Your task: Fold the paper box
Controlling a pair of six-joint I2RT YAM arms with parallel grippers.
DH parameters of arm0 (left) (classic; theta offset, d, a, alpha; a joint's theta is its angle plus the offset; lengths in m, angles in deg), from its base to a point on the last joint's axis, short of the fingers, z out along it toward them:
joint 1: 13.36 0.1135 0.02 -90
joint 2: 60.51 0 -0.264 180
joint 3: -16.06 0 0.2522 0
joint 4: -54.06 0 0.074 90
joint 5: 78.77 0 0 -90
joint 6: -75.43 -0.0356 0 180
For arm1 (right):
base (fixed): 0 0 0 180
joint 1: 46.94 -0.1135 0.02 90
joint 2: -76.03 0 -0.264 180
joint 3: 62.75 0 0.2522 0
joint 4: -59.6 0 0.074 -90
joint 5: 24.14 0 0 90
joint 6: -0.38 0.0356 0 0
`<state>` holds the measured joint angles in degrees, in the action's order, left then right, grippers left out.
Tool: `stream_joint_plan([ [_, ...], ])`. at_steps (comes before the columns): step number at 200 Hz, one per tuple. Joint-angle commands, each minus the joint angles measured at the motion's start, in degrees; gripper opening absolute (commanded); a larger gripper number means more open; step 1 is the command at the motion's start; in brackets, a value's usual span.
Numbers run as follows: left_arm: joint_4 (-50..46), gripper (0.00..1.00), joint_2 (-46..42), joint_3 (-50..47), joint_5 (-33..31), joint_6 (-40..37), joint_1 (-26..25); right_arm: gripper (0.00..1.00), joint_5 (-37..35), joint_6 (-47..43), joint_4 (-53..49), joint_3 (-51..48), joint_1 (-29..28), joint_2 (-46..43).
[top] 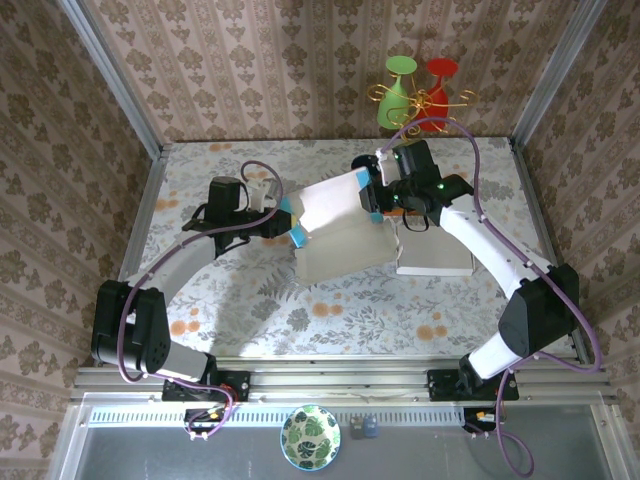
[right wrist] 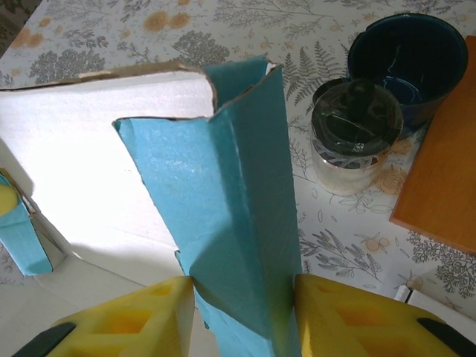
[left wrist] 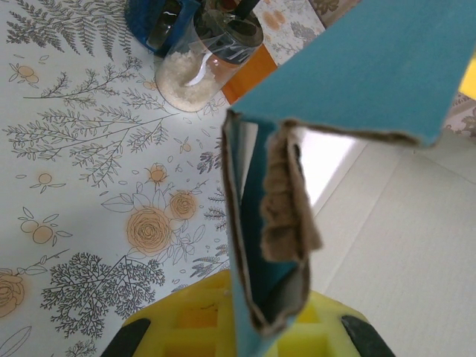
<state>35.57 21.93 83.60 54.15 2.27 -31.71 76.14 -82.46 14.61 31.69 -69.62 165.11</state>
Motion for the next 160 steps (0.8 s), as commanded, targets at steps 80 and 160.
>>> stream_joint_plan([
  [80,-0.3,0.0,-0.1,2.2,2.8,-1.2,-0.6,0.24,1.6,-2.8,-2.8,4.4,0.5,1.7],
  [160,-12.8,0.0,1.2,7.8,-9.6,0.7,-4.8,0.05,-21.7,-0.5,-8.8,4.4,-3.4,2.1],
])
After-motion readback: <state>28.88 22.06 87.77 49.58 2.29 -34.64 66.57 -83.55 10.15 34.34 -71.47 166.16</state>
